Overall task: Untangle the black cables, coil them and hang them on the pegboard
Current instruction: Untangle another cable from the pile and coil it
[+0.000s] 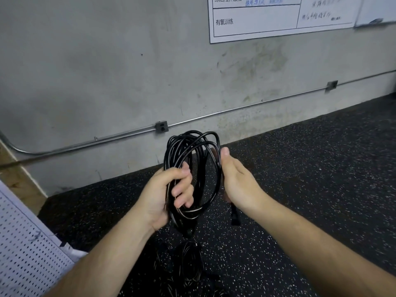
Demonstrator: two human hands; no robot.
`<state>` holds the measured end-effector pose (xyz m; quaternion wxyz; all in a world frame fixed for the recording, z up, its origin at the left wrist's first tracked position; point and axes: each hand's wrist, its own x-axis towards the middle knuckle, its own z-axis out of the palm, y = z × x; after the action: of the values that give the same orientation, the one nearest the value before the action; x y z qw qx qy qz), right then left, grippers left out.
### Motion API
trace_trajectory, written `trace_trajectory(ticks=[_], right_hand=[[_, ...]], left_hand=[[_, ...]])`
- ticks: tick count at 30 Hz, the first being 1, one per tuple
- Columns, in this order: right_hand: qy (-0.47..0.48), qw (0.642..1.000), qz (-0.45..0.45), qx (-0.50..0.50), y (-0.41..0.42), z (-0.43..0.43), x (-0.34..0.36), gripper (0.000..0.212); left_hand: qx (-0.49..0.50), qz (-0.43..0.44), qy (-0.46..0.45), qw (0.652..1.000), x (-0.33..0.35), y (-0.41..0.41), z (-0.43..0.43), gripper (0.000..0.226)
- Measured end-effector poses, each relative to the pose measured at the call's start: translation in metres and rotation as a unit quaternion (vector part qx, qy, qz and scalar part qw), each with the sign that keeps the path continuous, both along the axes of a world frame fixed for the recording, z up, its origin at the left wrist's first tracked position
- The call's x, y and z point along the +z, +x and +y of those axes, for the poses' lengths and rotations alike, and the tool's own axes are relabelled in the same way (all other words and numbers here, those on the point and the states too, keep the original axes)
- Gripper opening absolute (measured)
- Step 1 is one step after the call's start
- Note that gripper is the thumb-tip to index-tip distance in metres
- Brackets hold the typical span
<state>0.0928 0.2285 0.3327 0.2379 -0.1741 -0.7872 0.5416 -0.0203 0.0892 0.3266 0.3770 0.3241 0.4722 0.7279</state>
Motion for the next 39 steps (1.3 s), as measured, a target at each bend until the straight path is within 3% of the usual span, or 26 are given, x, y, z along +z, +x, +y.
trace_trajectory(ticks=[2, 4, 8, 13, 15, 17, 20, 23, 25, 29, 31, 34, 39], right_hand=[[0.036, 0.999, -0.001, 0.031, -0.002, -0.003, -0.001, 0.043], [0.04, 0.997, 0.01, 0.065, -0.005, -0.008, -0.007, 0.034], [-0.038, 0.995, 0.011, 0.086, -0.007, -0.018, -0.014, 0.055], [-0.136, 0.989, 0.035, 0.05, -0.013, -0.022, -0.014, 0.038], [-0.173, 0.984, 0.037, 0.03, -0.018, -0.021, -0.014, 0.03], [-0.186, 0.981, 0.045, 0.015, -0.02, -0.018, -0.012, 0.023], [-0.079, 0.997, 0.014, -0.001, -0.019, -0.015, -0.006, 0.023], [-0.069, 0.997, -0.014, 0.006, -0.02, -0.021, -0.002, 0.024], [-0.12, 0.993, -0.015, 0.009, -0.02, -0.024, 0.001, 0.043], [-0.169, 0.985, -0.018, -0.002, -0.027, -0.025, 0.007, 0.104], [-0.154, 0.987, -0.004, -0.039, -0.035, -0.028, 0.005, 0.111], [-0.091, 0.992, 0.041, -0.084, -0.047, -0.035, -0.003, 0.093], [-0.031, 0.992, 0.08, -0.093, -0.059, -0.042, -0.011, 0.07]], left_hand=[[0.002, -0.013, 0.006, 1.0, 0.001, -0.003, -0.002, 0.022], [-0.019, -0.025, -0.002, 1.0, 0.0, -0.006, -0.004, 0.032], [-0.087, -0.107, 0.013, 0.99, -0.003, -0.011, -0.004, 0.058], [-0.15, -0.118, 0.014, 0.981, 0.001, -0.013, -0.005, 0.029], [-0.092, -0.067, -0.023, 0.993, 0.003, -0.01, -0.004, 0.033], [0.035, 0.06, -0.089, 0.994, 0.003, -0.009, 0.0, 0.038], [0.193, 0.195, -0.157, 0.949, -0.003, -0.01, 0.003, 0.022], [0.232, 0.29, -0.183, 0.91, -0.008, -0.007, 0.002, 0.011], [0.241, 0.345, -0.18, 0.889, -0.009, -0.005, 0.001, 0.012], [0.247, 0.399, -0.183, 0.864, -0.013, -0.009, 0.0, 0.019], [0.26, 0.416, -0.183, 0.852, -0.013, -0.009, -0.001, 0.021], [0.276, 0.371, -0.203, 0.863, -0.006, -0.011, -0.004, 0.023], [0.253, 0.13, -0.166, 0.944, -0.002, -0.013, -0.006, 0.014]])
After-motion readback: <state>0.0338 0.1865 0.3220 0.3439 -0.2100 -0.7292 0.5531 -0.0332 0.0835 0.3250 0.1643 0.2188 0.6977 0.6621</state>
